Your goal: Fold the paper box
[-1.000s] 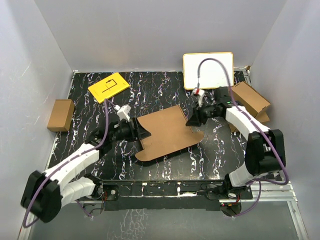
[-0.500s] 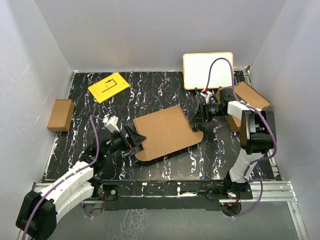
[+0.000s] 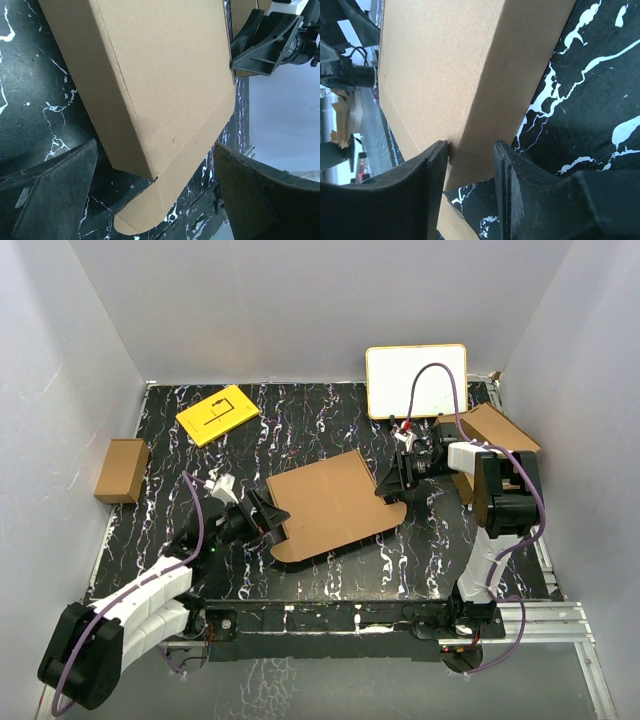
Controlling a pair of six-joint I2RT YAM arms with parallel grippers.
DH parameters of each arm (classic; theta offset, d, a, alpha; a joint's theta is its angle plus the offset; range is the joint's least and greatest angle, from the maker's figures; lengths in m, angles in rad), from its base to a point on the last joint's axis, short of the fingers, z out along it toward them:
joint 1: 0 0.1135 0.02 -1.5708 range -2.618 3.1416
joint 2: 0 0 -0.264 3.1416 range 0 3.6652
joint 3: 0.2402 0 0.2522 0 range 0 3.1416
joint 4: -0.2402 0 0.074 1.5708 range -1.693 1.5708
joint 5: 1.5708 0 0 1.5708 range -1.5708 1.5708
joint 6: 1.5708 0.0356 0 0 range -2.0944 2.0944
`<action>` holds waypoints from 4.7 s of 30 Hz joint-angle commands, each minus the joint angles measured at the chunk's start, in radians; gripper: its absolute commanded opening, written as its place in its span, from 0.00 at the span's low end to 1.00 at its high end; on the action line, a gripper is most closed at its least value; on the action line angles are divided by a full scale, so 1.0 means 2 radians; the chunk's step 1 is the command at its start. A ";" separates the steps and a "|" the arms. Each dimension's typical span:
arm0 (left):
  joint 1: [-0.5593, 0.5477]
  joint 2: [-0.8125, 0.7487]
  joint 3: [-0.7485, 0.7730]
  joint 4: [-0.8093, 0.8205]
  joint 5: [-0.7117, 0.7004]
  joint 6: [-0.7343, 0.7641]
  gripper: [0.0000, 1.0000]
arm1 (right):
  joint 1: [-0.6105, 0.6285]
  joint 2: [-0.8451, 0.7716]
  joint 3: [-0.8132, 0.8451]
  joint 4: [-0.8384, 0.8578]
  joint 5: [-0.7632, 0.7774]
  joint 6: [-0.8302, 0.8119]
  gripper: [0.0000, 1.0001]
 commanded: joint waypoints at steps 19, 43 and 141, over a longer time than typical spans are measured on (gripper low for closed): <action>0.026 0.059 -0.065 0.174 0.016 -0.108 0.97 | -0.021 0.014 -0.017 0.051 0.019 0.063 0.25; 0.023 0.166 -0.060 0.232 0.020 -0.117 0.97 | 0.019 0.057 0.118 -0.019 -0.003 0.018 0.51; 0.090 0.132 0.128 0.028 0.081 -0.353 0.33 | 0.084 -0.295 0.069 -0.115 -0.052 -0.509 0.99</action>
